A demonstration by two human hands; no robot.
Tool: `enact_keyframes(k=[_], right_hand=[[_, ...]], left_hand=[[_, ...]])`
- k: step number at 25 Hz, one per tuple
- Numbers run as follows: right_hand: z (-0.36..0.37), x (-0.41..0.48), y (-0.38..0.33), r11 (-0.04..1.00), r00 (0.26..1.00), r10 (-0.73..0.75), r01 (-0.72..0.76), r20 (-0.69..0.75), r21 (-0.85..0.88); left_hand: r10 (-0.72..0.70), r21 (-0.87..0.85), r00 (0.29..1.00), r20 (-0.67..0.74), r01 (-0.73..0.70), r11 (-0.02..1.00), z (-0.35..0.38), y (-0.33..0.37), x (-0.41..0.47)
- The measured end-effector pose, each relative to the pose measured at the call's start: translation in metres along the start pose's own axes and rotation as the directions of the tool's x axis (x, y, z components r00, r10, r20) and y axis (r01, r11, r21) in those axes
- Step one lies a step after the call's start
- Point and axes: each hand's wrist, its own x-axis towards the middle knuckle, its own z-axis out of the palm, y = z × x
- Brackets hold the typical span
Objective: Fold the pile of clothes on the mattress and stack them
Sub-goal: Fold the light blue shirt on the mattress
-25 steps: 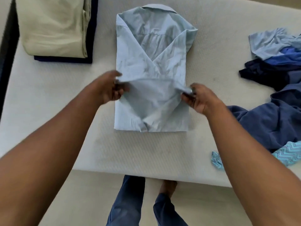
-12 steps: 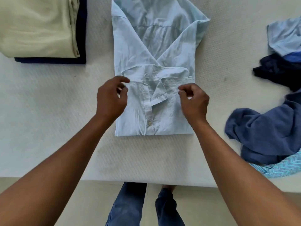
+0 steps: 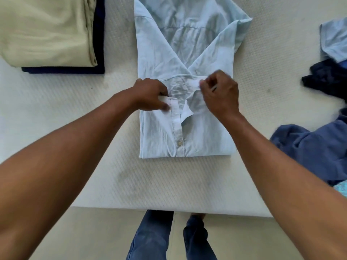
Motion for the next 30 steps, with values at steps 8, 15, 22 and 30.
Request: enact_keyframes(k=[8, 15, 22, 30], right_hand=[[0.007, -0.054, -0.045, 0.407, 0.860, 0.260, -0.510, 0.439, 0.758], [-0.012, -0.044, -0.003, 0.870, 0.904, 0.394, -0.308, -0.167, 0.384], [-0.016, -0.014, 0.052, 0.888, 0.891, 0.454, -0.455, 0.021, 0.064], [-0.028, -0.021, 0.061, 0.862, 0.865, 0.496, -0.501, 0.076, 0.079]], left_hand=[[0.024, -0.513, 0.971, -0.236, -0.145, 0.846, 0.010, -0.006, -0.033], [-0.224, -0.258, 0.685, -0.693, 0.054, 0.965, 0.044, -0.004, -0.017], [-0.641, -0.771, 0.720, -0.265, 0.241, 0.589, 0.083, -0.007, -0.036], [-0.692, -0.791, 0.692, -0.203, 0.300, 0.533, 0.089, -0.008, -0.043]])
